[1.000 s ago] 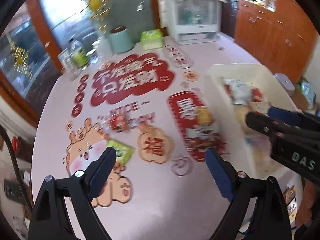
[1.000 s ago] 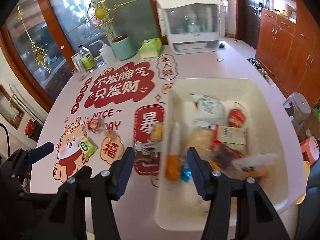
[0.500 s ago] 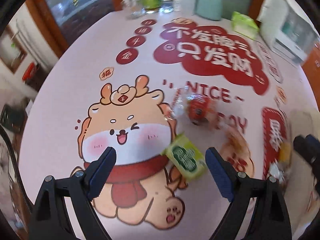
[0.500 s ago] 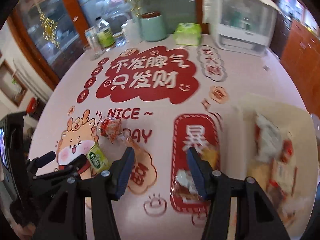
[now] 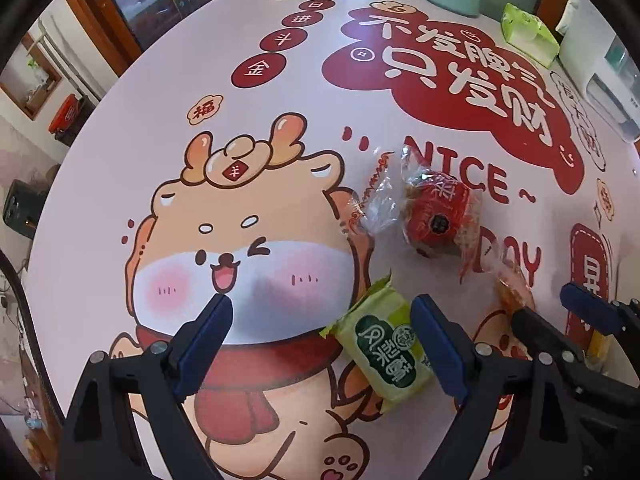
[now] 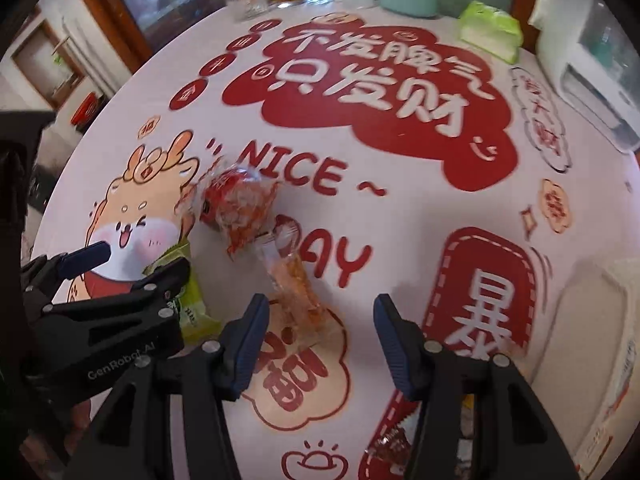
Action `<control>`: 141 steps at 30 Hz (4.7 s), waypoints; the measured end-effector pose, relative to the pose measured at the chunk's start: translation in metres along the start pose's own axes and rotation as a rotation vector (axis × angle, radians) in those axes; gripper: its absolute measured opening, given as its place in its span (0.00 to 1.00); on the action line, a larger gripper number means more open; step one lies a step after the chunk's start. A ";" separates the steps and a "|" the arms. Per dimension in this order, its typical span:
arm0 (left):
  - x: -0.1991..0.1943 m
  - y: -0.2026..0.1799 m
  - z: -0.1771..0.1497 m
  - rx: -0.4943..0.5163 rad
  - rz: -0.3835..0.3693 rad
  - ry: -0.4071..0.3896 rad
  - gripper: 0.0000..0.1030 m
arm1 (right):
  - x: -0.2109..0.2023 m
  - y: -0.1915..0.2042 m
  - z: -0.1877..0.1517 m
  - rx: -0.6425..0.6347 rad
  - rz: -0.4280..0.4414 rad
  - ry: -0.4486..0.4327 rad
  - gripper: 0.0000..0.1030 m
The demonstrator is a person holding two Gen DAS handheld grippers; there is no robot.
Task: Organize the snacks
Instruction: 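Grasp the green pastry pack with the left gripper while the right grasps the small orange-filled bag, then carry both packs over the white tray and open both grippers, then withdraw both open grippers from the tray toward the red snack and dark bag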
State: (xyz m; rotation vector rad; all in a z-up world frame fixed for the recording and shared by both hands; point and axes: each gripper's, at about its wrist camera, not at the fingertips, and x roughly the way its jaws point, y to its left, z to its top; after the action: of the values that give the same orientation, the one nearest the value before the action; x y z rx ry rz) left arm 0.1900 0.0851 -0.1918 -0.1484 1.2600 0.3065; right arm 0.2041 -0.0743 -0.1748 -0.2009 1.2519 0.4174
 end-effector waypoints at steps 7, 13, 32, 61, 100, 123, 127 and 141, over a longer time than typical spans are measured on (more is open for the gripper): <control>0.002 0.002 0.002 -0.008 -0.005 0.014 0.87 | 0.016 0.005 0.004 -0.050 -0.032 0.014 0.36; 0.002 -0.003 -0.002 0.003 0.001 0.026 0.87 | 0.014 0.008 -0.004 -0.050 -0.058 0.002 0.23; 0.000 -0.016 -0.026 0.075 -0.091 0.053 0.55 | -0.007 -0.002 -0.052 0.108 -0.013 0.022 0.22; -0.126 -0.100 -0.095 0.401 -0.233 -0.150 0.34 | -0.135 -0.027 -0.140 0.235 0.037 -0.181 0.22; -0.204 -0.294 -0.163 0.792 -0.279 -0.270 0.72 | -0.198 -0.169 -0.245 0.593 -0.188 -0.220 0.26; -0.192 -0.237 -0.152 0.739 -0.183 -0.262 0.87 | -0.182 -0.150 -0.248 0.610 -0.150 -0.170 0.39; -0.190 -0.219 -0.150 0.712 -0.166 -0.253 0.87 | -0.183 -0.143 -0.243 0.608 -0.141 -0.185 0.39; -0.198 -0.117 -0.125 0.582 -0.014 -0.285 0.87 | -0.201 -0.107 -0.208 0.513 -0.087 -0.268 0.39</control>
State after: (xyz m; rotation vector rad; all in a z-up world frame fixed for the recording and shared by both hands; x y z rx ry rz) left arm 0.0575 -0.0896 -0.0477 0.3736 1.0190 -0.0597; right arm 0.0154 -0.2879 -0.0568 0.2305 1.0433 0.0360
